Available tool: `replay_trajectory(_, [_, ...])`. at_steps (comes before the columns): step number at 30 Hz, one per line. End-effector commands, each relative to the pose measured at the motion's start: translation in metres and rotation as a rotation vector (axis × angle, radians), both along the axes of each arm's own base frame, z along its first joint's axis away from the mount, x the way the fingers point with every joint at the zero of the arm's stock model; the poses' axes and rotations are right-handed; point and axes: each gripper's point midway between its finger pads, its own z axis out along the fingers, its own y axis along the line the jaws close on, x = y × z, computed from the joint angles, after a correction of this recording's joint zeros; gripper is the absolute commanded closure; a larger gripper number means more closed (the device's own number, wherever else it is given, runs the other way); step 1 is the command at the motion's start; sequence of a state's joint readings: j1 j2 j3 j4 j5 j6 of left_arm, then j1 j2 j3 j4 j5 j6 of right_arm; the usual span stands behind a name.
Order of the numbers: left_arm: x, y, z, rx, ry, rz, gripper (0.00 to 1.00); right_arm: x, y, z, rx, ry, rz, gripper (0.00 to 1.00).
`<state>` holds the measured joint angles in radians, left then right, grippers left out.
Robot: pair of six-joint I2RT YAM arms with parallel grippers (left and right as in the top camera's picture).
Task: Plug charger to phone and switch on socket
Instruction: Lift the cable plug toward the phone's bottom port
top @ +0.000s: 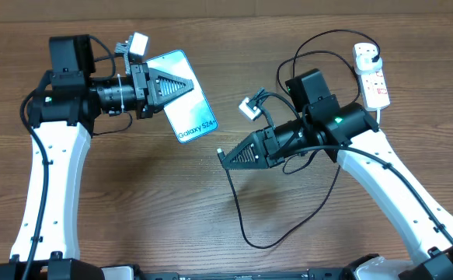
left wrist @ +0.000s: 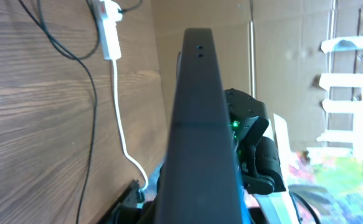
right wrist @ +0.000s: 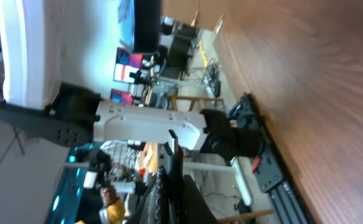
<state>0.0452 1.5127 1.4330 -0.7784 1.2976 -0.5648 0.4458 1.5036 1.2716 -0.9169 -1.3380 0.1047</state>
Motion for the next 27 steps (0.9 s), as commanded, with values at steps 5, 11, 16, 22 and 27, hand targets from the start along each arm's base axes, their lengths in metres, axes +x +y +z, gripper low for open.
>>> replay_trajectory(5, [-0.008, -0.007, 0.011, -0.058, -0.057, -0.078, 0.96, -0.022, 0.007, 0.023, 0.055, -0.026, 0.069, 0.96])
replay_trajectory(11, [-0.013, -0.013, 0.009, -0.054, -0.055, -0.101, 0.96, -0.021, 0.004, 0.029, 0.052, -0.049, 0.052, 0.96])
replay_trajectory(16, [-0.019, -0.026, 0.007, -0.049, -0.052, -0.137, 0.96, -0.015, 0.006, 0.027, 0.015, -0.034, 0.02, 0.96])
replay_trajectory(22, [-0.021, -0.029, 0.007, -0.048, -0.05, -0.145, 0.96, -0.012, 0.005, 0.028, 0.018, -0.039, 0.011, 0.96])
replay_trajectory(27, [-0.021, -0.029, 0.007, -0.047, -0.05, -0.145, 0.96, -0.006, 0.003, 0.029, 0.019, -0.035, -0.006, 0.96])
